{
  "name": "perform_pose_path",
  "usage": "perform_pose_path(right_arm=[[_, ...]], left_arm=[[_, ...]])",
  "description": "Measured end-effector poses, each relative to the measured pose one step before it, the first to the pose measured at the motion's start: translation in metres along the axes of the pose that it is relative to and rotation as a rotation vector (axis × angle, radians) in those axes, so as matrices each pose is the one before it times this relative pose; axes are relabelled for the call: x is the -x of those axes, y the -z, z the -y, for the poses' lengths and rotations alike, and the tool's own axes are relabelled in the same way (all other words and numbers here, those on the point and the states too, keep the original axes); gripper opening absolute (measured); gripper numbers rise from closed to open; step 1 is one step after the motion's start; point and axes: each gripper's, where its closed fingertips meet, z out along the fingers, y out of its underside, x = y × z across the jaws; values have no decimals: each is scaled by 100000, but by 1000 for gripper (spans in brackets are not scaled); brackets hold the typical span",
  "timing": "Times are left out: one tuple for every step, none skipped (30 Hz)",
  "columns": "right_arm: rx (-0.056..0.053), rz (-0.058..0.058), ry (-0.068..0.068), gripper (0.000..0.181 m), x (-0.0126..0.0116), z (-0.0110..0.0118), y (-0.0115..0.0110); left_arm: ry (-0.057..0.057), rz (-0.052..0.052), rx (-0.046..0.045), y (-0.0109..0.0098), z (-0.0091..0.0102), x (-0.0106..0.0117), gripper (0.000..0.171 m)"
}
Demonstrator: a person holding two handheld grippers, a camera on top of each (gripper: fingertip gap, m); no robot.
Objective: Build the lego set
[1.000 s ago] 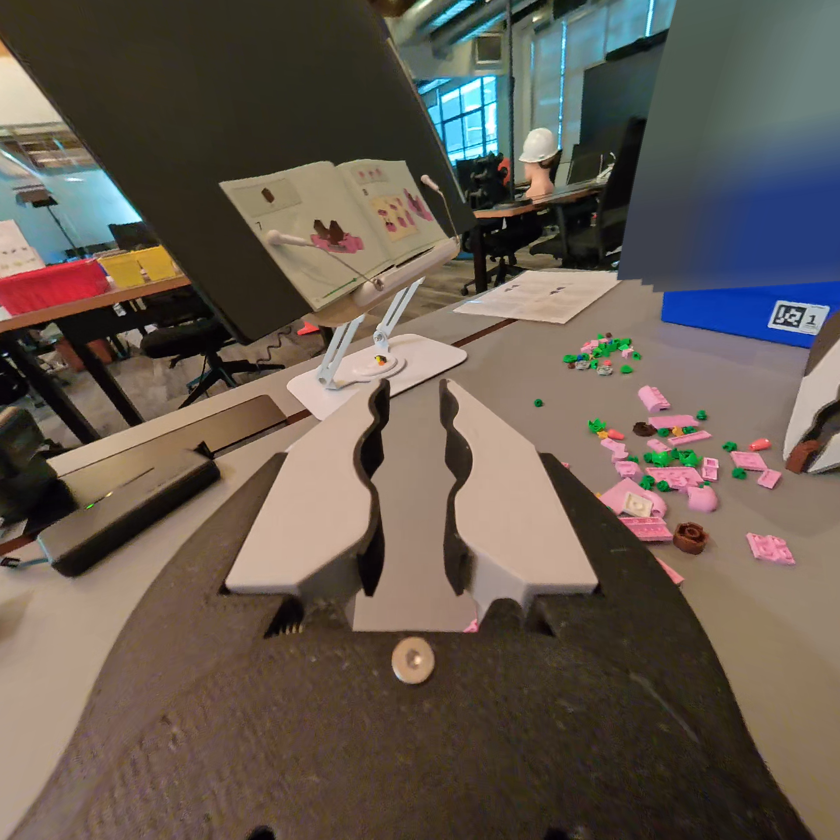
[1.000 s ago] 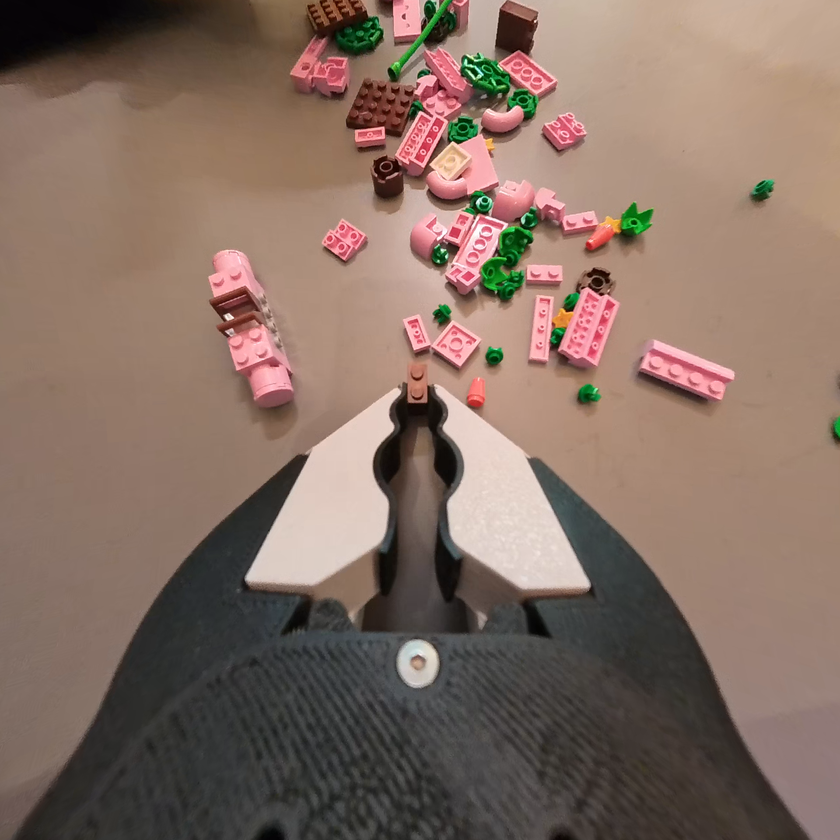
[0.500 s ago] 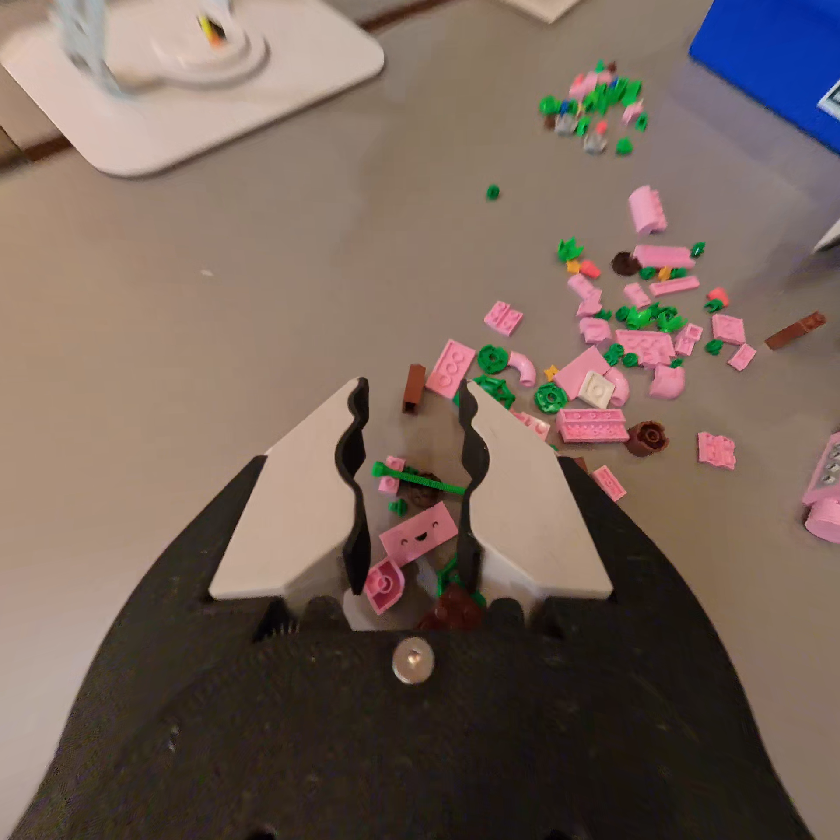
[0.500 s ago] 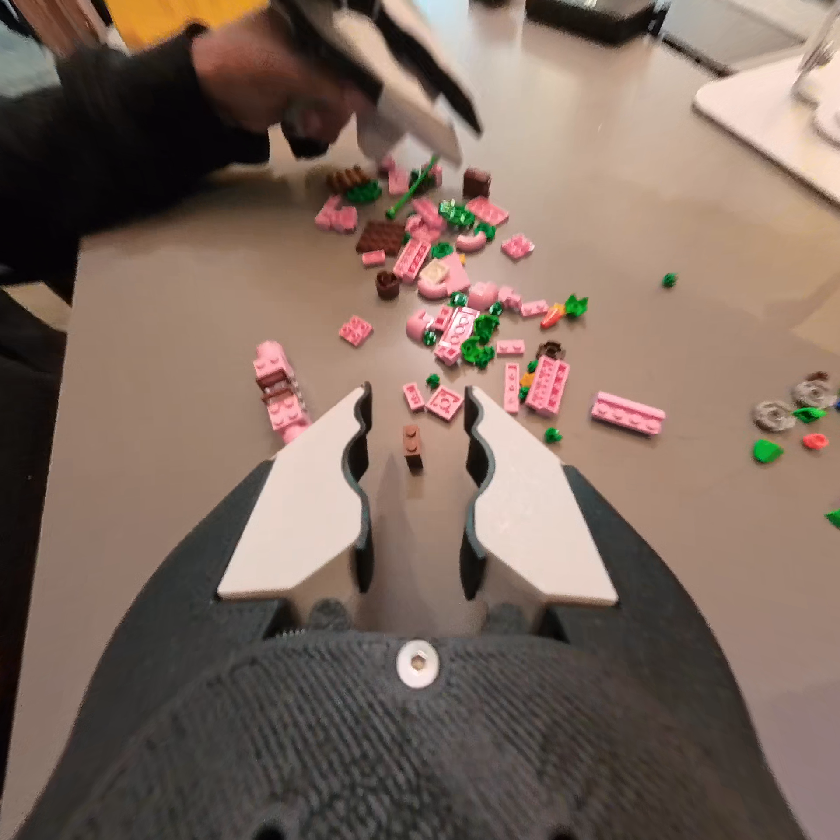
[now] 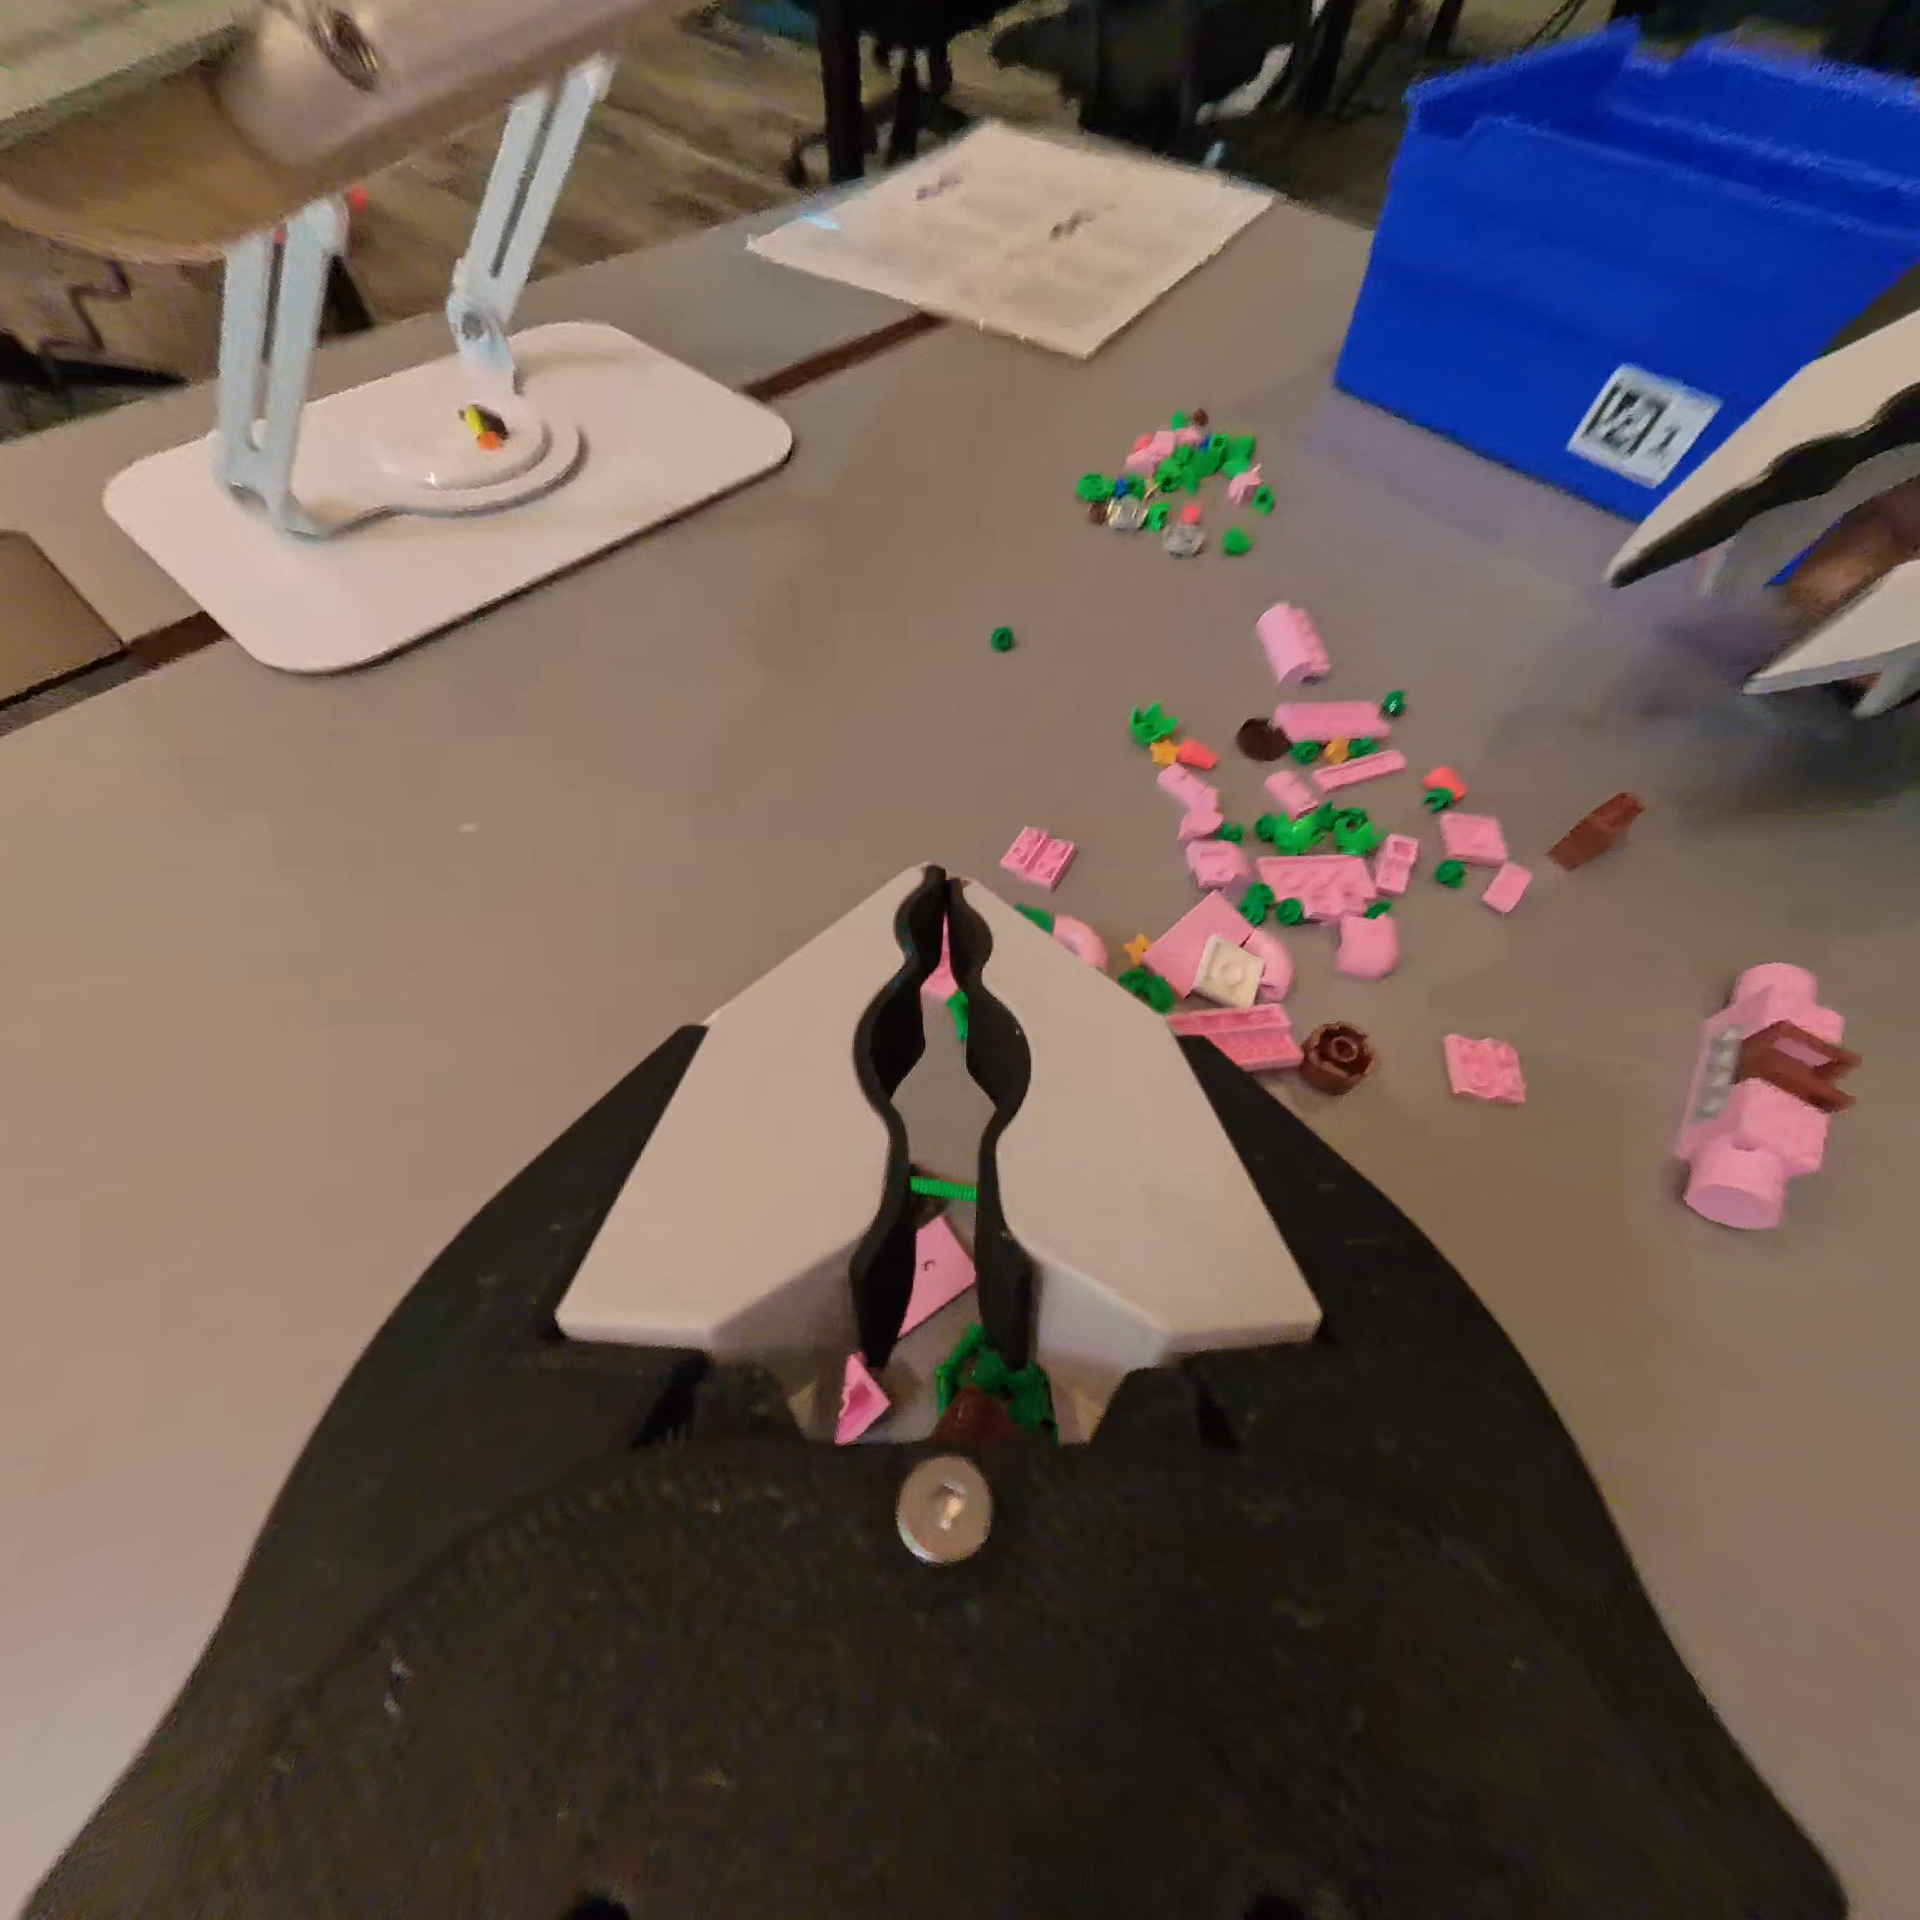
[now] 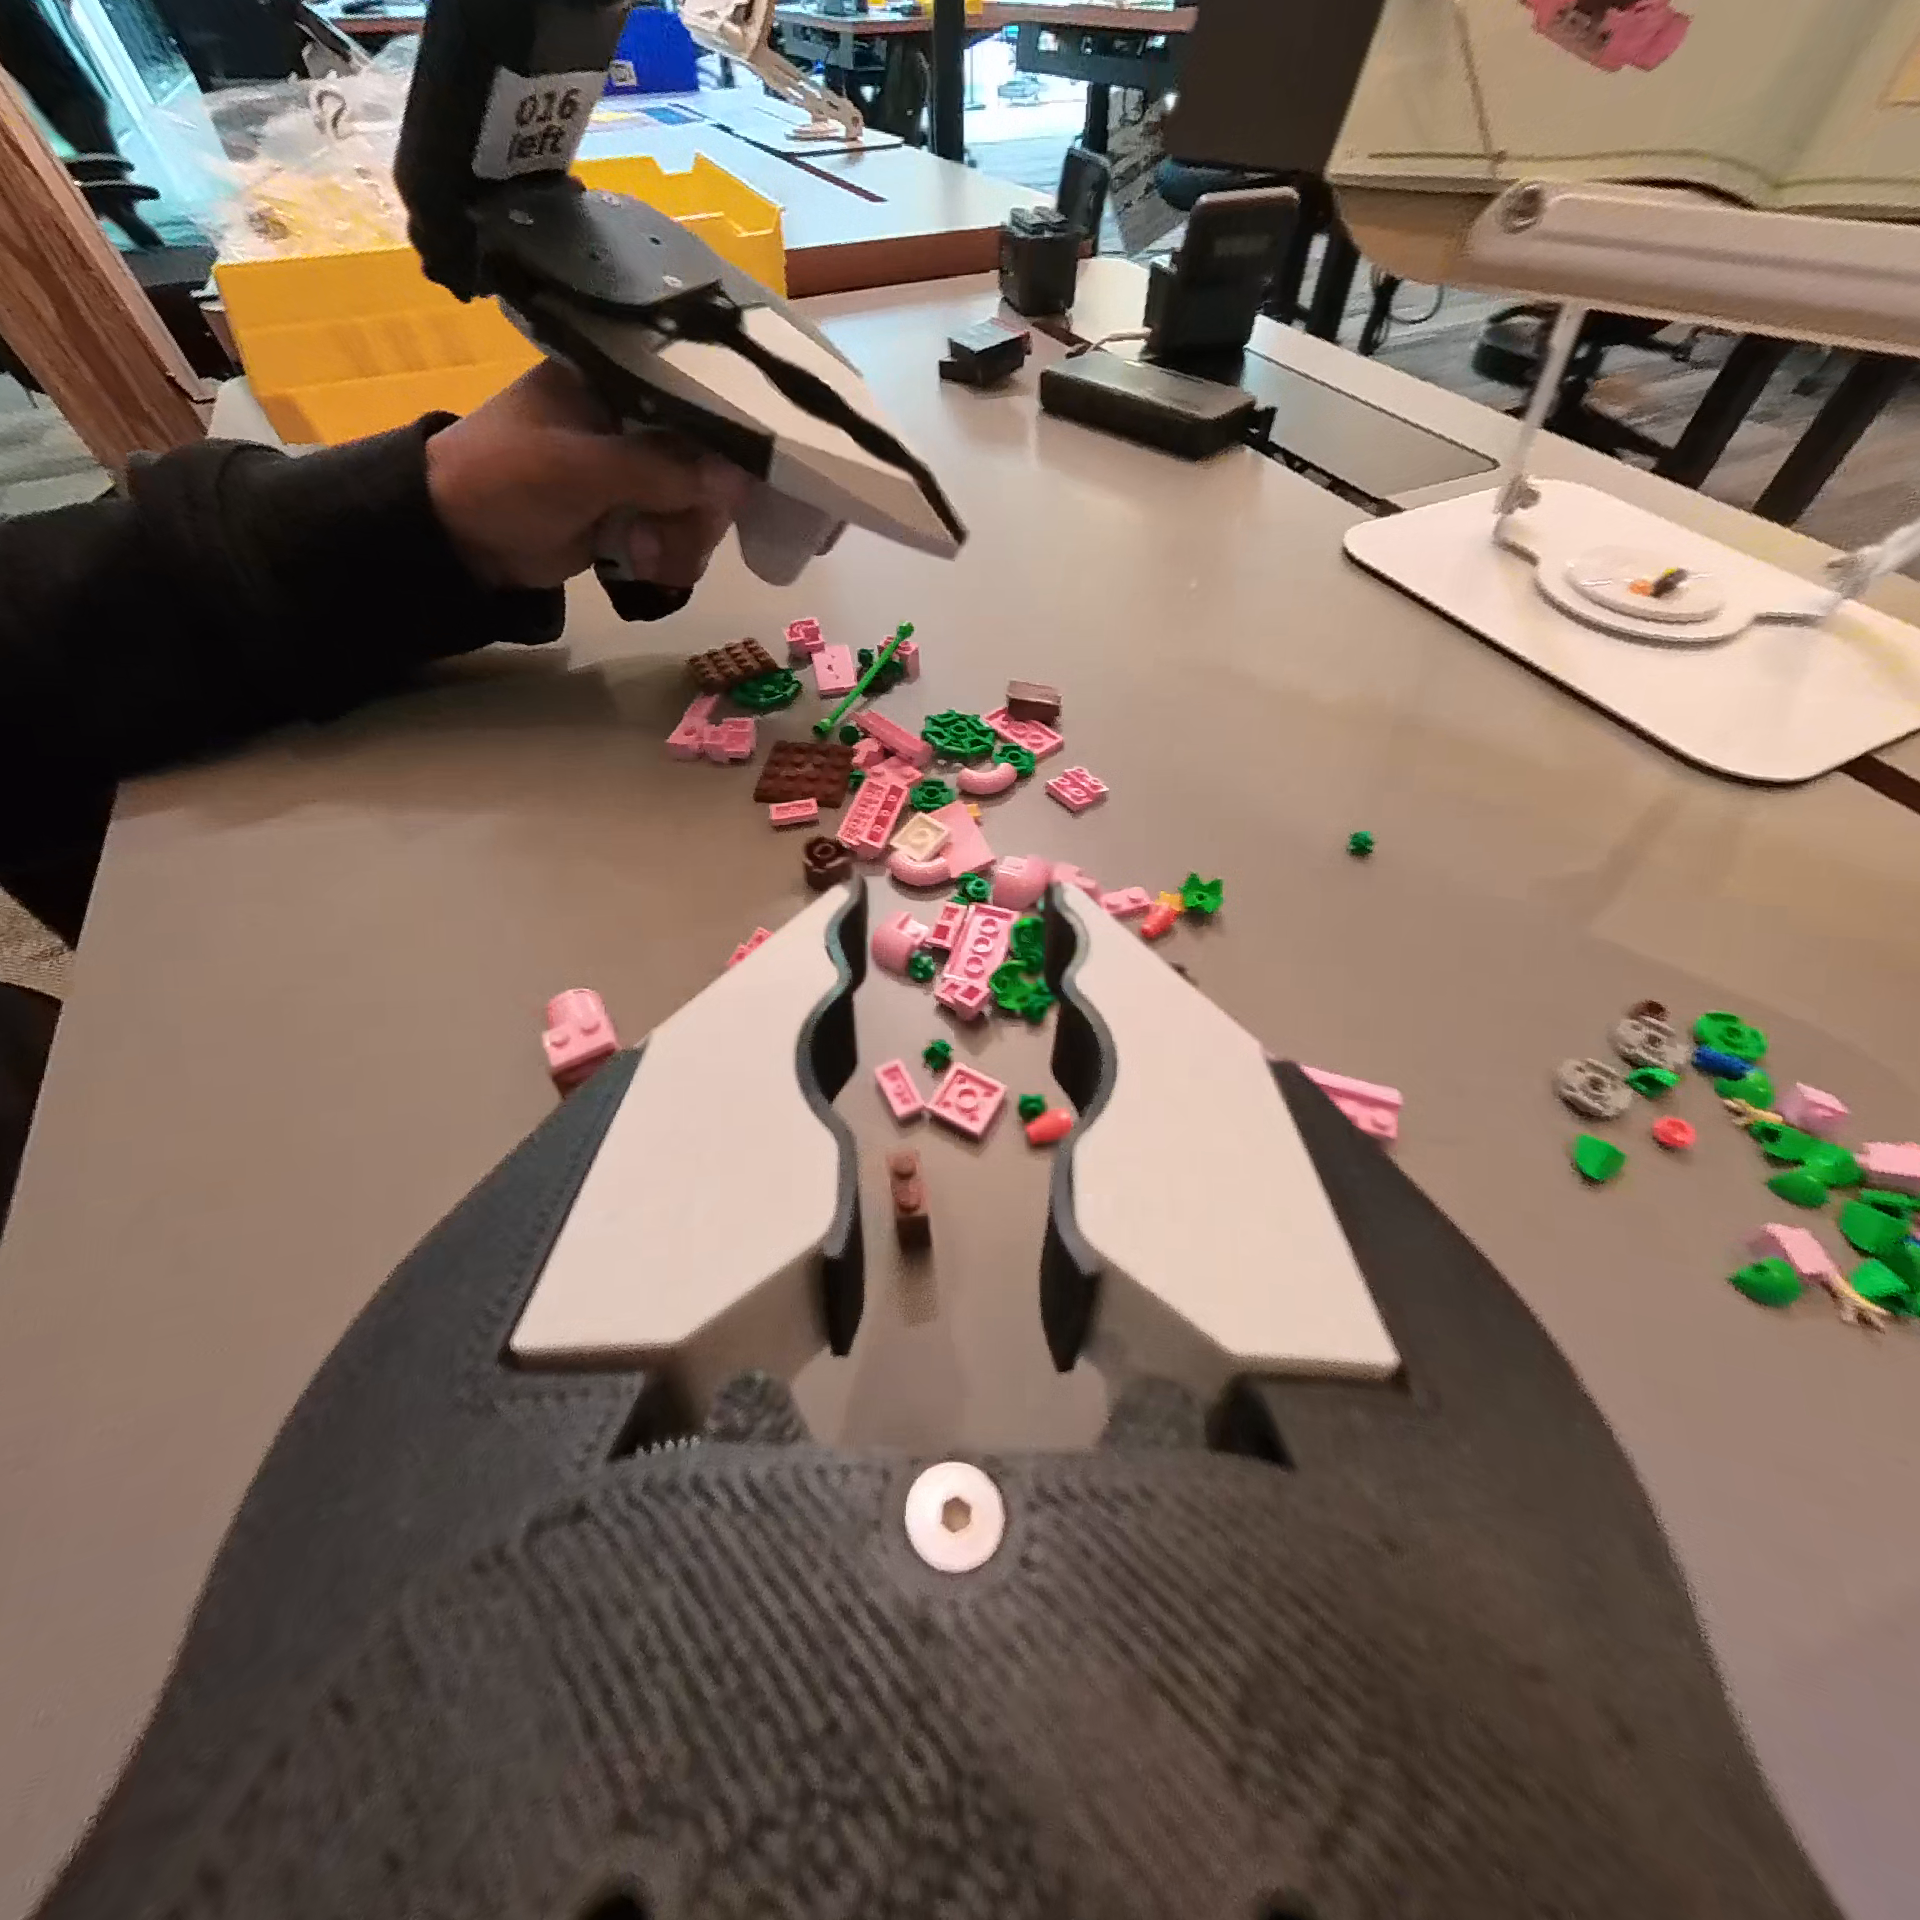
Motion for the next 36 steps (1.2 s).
perform_pose_path(right_arm=[[561,816,364,32,332,-103,-276],[552,652,391,33,276,-103,-237],[570,512,463,32,227,-85,-196],[706,363,646,33,184,-93,-152],[842,-22,852,33,87,-113,-101],[1157,-520,1075,33,-1,-190,-67],[1323,-798,1202,33,-62,-220,-55],[870,-518,964,33,-22,-158,-24],[256,-125,426,33,18,-68,-1],[-48,187,-39,33,37,5,2],[-107,394,-198,33,65,34,24],[-41,349,-55,33,68,30,19],[27,220,151,33,61,20,2],[218,-49,378,32,41,-19,-4],[418,-244,604,32,29,-53,-23],[459,-181,692,32,38,-64,-31],[377,-112,620,32,61,-44,-28],[273,-119,553,32,59,-32,-27],[78,-107,498,32,47,4,-10],[-87,-101,359,32,35,12,8],[-107,-167,163,32,8,-2,15],[14,-206,32,32,-19,-18,15],[77,-112,-17,32,-25,-18,20],[63,-129,-21,32,-27,-16,19],[133,-226,-19,32,-44,-21,12],[341,-84,-5,32,-17,-37,-2],[434,3,75,33,11,-40,12],[211,-57,135,33,16,-21,3],[-8,-92,145,32,15,8,17],[-25,-52,109,32,11,-10,10],[46,-114,35,32,-18,-6,3],[90,-135,-36,32,-37,-32,-5],[105,-115,-85,32,-34,-19,-13],[95,-137,-45,32,-45,-21,-6],[-22,-224,43,32,-45,-5,13],[-126,-266,52,32,-35,7,17]], left_arm=[[460,1366,4746,-507,-798,184,0],[2629,1542,5291,-687,-838,313,9],[4702,639,4540,-769,-654,229,25],[7441,-520,3129,-725,-365,85,39],[8275,-2774,274,-522,134,-257,47],[6152,-4308,-1648,-303,409,-563,48],[2566,-2046,136,-264,153,-329,41],[-401,2506,3025,-329,-285,280,36],[-1369,4431,3882,-367,-502,572,36],[-1618,2508,2205,-255,-316,284,28],[-1200,2244,-166,7,18,257,17],[-424,1693,244,46,-78,247,14],[429,27,-255,45,-23,59,13],[607,-326,-255,52,-37,14,13],[483,-485,-280,65,-37,-16,13],[2,-1276,-402,79,-28,-146,7],[-409,-2384,-472,67,-60,-301,0],[264,-974,-1040,62,5,-108,0],[41,-796,-1294,106,46,-67,0],[190,-213,-1016,127,50,39,1],[773,654,-888,133,110,210,14],[1119,1587,-1314,88,228,363,35],[-68,258,-2204,29,418,145,46],[-1599,-396,-2403,-41,457,-10,50],[-798,2436,-152,-131,149,432,49],[-460,839,1813,-233,-129,201,46],[180,-704,2668,-300,-287,-26,44],[1056,-132,3154,-301,-405,63,45],[1263,659,3203,-287,-416,153,45],[92,68,426,-52,-35,20,43],[-512,238,569,49,-133,20,37],[-2062,-573,1709,52,-332,-107,18],[-2335,-473,461,90,-128,-142,17],[-2003,2074,-1646,245,190,180,17],[-2360,1705,-2678,378,420,73,17],[-2173,533,-3419,495,650,-129,17]])
